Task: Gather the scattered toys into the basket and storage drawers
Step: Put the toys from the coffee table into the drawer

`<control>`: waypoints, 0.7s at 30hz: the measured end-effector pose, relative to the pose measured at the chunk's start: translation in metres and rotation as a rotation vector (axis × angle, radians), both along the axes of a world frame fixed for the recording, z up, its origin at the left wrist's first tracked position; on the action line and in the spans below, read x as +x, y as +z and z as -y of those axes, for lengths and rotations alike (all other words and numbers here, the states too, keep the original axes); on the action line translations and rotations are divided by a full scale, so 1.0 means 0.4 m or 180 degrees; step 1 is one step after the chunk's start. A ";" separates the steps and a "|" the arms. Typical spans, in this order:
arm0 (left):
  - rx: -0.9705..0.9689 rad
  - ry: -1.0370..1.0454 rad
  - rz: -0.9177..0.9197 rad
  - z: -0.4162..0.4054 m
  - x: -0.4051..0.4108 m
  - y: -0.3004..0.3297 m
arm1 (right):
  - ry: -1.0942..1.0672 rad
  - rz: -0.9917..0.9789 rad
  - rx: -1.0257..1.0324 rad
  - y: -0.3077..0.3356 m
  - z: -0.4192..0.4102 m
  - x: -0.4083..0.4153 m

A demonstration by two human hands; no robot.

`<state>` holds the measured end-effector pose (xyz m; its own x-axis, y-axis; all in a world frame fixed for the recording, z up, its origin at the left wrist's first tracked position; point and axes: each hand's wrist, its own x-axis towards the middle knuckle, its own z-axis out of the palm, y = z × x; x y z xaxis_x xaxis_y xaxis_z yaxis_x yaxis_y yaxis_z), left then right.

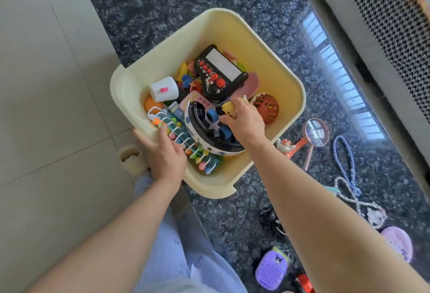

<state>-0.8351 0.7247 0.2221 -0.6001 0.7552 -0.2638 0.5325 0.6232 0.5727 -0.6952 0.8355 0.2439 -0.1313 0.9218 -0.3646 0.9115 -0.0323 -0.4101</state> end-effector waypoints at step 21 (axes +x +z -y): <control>-0.0569 -0.0575 -0.0178 -0.085 -0.050 0.060 | -0.0787 -0.0508 0.1760 0.017 0.215 0.118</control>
